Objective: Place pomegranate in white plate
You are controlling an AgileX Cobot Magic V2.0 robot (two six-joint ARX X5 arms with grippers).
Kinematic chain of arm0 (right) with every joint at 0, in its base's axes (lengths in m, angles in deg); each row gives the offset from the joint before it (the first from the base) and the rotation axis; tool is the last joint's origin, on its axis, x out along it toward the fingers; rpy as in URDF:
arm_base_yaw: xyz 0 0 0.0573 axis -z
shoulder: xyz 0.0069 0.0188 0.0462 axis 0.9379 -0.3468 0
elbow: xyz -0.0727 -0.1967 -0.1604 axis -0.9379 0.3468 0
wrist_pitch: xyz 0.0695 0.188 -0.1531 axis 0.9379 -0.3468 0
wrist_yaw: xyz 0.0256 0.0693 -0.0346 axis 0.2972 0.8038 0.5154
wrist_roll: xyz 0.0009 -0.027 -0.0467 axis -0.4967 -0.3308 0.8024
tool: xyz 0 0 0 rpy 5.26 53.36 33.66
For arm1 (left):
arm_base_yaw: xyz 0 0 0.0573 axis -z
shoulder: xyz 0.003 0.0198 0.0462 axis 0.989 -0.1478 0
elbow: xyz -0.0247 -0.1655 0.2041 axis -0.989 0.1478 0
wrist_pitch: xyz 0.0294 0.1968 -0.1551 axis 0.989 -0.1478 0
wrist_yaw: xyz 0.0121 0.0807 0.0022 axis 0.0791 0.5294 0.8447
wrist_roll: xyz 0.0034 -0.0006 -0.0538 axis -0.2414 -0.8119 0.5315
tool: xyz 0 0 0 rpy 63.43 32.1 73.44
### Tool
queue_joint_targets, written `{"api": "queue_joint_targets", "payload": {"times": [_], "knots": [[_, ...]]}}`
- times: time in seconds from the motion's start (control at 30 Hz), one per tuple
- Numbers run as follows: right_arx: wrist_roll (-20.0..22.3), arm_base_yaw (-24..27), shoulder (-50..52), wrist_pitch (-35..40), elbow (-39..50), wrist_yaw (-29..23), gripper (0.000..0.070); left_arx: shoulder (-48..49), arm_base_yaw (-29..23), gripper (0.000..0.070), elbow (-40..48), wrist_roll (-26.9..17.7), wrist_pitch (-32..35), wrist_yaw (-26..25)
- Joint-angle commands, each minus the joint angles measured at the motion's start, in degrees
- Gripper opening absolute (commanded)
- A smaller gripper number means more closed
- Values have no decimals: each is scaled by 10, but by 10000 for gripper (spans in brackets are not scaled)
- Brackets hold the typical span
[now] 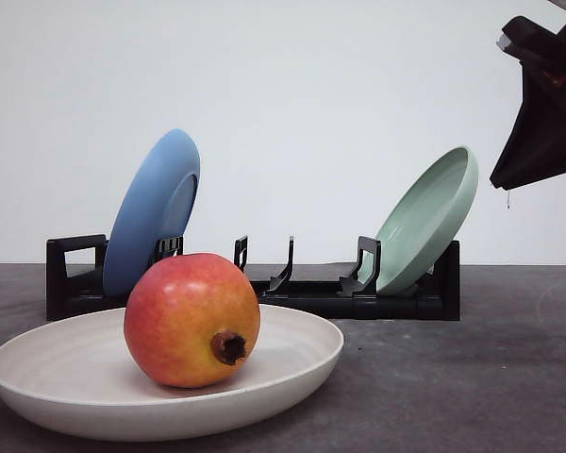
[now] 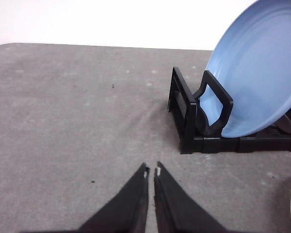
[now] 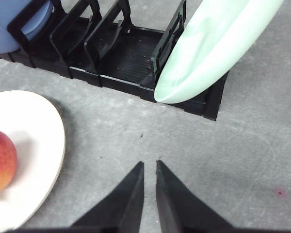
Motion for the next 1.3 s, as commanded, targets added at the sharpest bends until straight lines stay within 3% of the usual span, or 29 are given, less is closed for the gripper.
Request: {"api": "queue_joint_targets", "payload": {"times": [0.0, 0.03, 0.13, 0.2, 0.43, 0.73, 0.97, 1.27], "knots": [[5, -2, 6, 4, -1, -2, 42, 1, 0, 0, 6, -8, -2, 1], [7, -2, 18, 2, -1, -2, 42, 1, 0, 0, 6, -8, -2, 1], [75, 4, 47, 9, 5, -22, 42, 1, 0, 0, 6, -8, -2, 1], [85, 18, 72, 26, 27, -41, 42, 1, 0, 0, 6, -8, -2, 1], [78, 103, 226, 106, 173, -59, 42, 1, 0, 0, 6, -8, -2, 1], [78, 195, 425, 113, 291, -63, 42, 1, 0, 0, 6, -8, -2, 1], [77, 214, 505, 101, 322, -63, 42, 1, 0, 0, 6, -8, -2, 1], [76, 214, 511, 101, 322, -58, 42, 1, 0, 0, 6, -8, -2, 1]]}}
